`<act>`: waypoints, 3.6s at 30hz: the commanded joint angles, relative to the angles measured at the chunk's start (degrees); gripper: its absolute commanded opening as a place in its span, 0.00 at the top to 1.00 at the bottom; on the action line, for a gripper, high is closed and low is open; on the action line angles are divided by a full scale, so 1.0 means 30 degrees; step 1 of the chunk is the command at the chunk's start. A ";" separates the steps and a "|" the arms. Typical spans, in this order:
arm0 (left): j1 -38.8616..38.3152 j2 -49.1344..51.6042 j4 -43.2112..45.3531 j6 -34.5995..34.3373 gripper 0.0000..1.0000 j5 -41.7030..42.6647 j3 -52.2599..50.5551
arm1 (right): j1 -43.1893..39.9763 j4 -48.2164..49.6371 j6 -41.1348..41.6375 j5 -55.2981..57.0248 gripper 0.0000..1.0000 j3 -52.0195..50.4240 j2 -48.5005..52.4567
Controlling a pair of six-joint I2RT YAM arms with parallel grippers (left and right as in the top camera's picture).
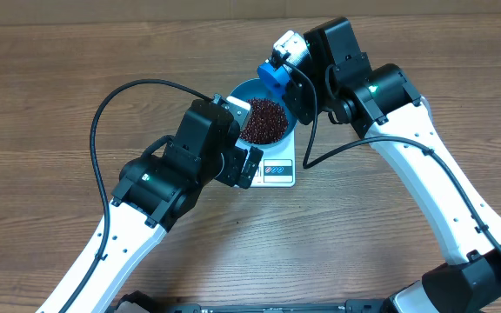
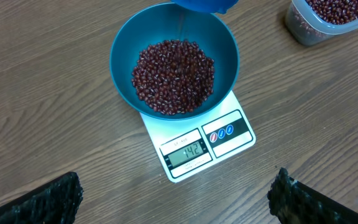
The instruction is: Scoop item into bowl and weigh 150g on scale
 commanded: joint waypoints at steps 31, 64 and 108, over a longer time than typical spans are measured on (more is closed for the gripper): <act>0.0000 -0.0189 0.0066 0.0423 0.01 0.0044 0.0430 | 0.0095 0.0175 0.0714 0.0852 0.96 0.0459 -0.0656; 0.0000 -0.0189 0.0015 0.0430 0.01 0.0095 0.0430 | -0.6309 -0.5107 1.3515 0.9304 0.96 -0.0299 0.2164; 0.0000 -0.0189 -0.0284 0.0423 0.01 0.0095 0.0430 | -0.6834 0.0612 1.1074 0.2477 0.96 -0.4881 0.2557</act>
